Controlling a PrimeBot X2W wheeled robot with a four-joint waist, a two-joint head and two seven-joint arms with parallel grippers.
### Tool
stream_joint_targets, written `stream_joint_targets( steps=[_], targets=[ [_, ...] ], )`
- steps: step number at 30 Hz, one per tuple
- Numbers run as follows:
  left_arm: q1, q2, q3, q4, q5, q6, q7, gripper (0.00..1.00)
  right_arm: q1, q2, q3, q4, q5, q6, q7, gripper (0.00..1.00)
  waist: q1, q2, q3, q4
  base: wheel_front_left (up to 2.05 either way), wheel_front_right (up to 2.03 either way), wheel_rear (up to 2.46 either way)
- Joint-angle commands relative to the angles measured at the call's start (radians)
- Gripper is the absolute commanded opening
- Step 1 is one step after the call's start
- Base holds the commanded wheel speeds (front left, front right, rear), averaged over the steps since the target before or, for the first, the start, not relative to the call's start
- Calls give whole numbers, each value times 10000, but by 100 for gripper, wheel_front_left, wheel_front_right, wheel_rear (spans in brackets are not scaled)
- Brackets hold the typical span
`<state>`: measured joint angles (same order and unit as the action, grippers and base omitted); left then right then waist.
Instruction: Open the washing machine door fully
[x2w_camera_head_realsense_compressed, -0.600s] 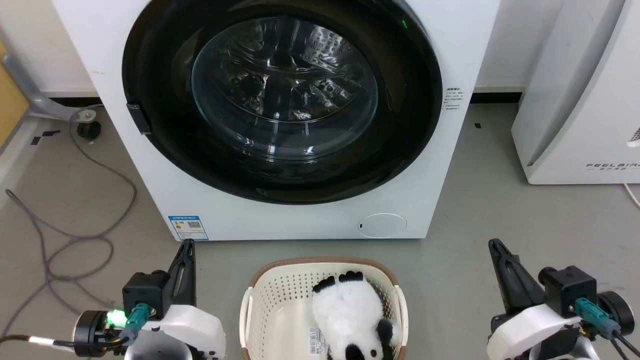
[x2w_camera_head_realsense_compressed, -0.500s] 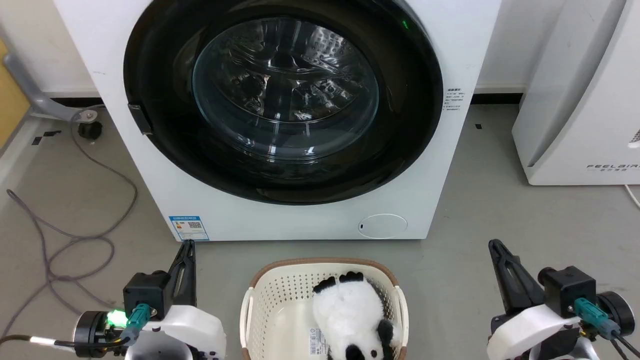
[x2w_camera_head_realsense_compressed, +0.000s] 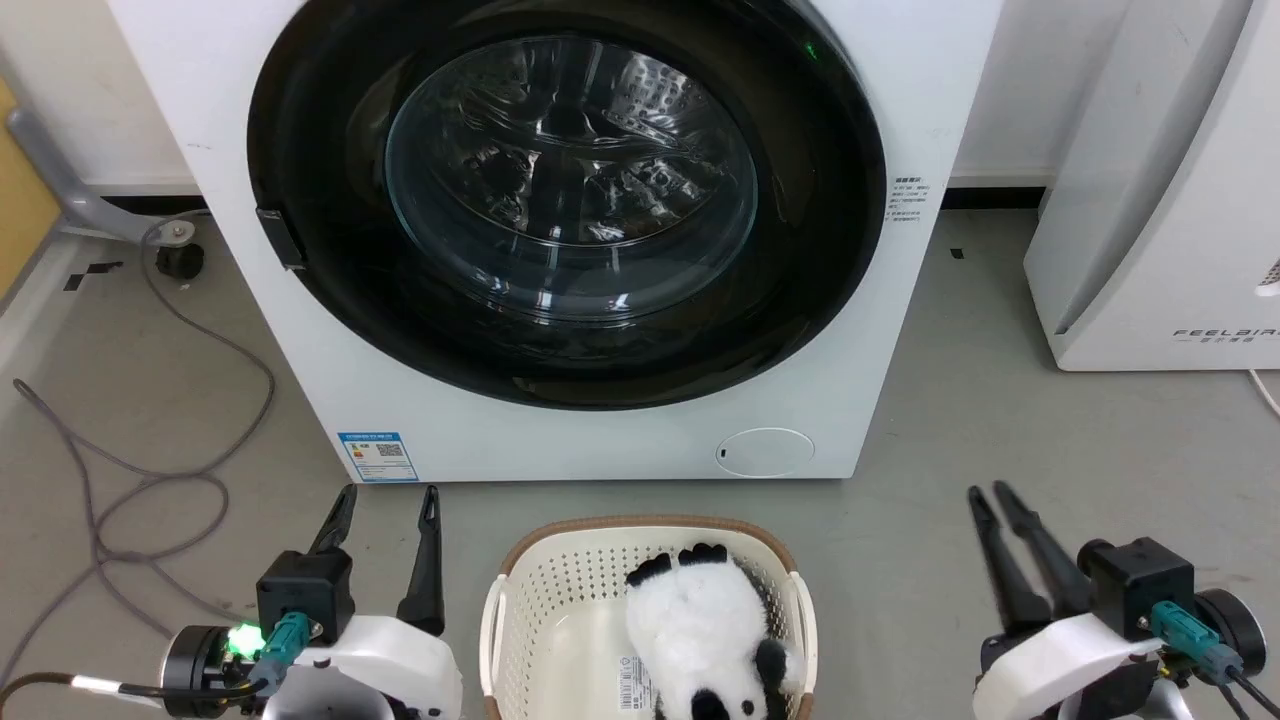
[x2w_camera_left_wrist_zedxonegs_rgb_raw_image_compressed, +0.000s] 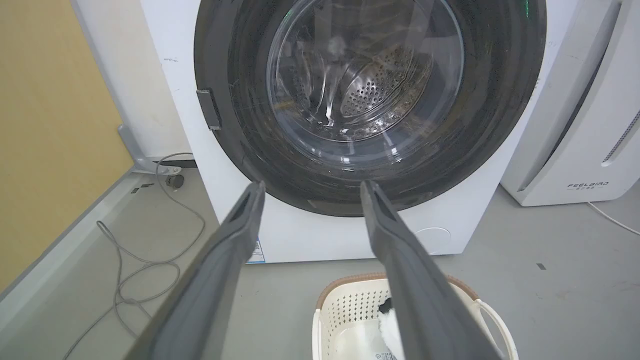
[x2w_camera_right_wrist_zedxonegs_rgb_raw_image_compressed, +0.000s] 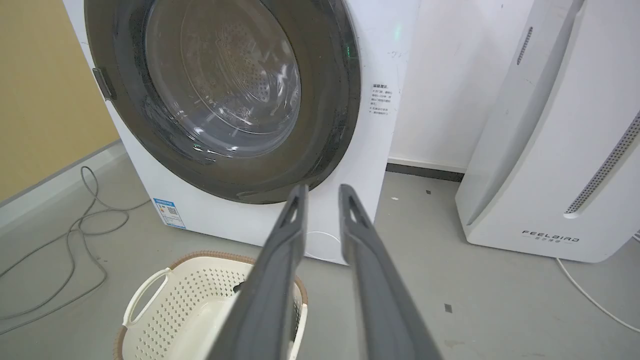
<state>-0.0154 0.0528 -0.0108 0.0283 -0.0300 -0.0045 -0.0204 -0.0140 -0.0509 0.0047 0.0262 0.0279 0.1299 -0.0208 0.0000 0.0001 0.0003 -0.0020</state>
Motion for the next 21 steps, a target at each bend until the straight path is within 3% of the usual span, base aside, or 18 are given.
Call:
stream_joint_targets(
  steps=[1, 14, 21],
  targets=[
    [-35, 3, -35, 78, -81, -64, -134, 100, 96, 1, -12, 71, 99, 1, -107, 0, 0, -1, 0, 0, 0, 0, 0],
    [-57, 1, -213, 330, -395, -110, -402, 100, 76, 2, -55, 401, 976, 2, -382, 0, 0, -1, 12, 1, 0, 0, 0],
    [-95, -1, -286, 443, -589, -141, -546, 100, -69, 2, 82, 589, 2158, 2, -528, 0, 0, -1, 75, -12, 0, 0, 0]
  ],
)
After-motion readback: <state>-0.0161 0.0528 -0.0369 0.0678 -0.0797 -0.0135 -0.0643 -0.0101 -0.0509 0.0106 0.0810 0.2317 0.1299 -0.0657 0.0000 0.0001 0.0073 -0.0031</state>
